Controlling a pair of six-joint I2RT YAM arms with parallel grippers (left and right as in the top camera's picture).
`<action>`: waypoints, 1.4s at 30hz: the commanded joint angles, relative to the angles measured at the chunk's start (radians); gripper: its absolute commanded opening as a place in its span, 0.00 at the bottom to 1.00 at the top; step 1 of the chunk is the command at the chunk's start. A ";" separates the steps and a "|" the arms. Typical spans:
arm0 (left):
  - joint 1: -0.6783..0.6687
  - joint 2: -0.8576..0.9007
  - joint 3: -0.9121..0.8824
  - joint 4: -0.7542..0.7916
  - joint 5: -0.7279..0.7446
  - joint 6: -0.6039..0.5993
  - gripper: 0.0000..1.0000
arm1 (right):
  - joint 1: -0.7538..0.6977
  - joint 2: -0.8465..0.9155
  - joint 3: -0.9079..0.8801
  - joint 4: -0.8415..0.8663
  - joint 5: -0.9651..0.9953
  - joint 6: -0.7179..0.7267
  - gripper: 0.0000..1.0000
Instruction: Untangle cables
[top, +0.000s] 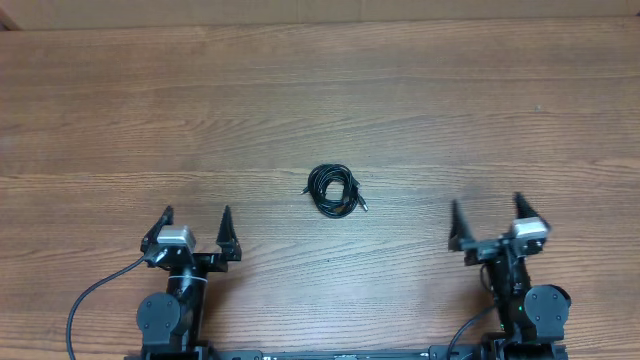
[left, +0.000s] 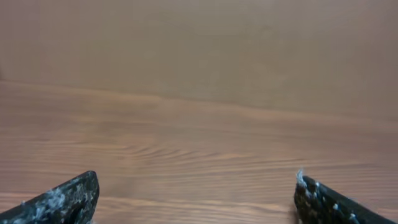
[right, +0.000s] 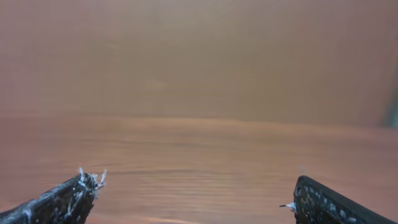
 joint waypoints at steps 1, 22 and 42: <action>0.004 -0.009 -0.004 0.061 0.150 -0.180 1.00 | -0.002 -0.010 -0.011 0.071 -0.404 0.063 1.00; 0.004 0.747 1.053 -0.512 0.346 0.203 1.00 | -0.002 0.497 0.798 -0.302 -0.264 -0.014 1.00; -0.003 1.688 1.485 -0.913 0.681 0.100 0.99 | 0.107 1.646 1.314 -0.700 -0.666 0.128 0.80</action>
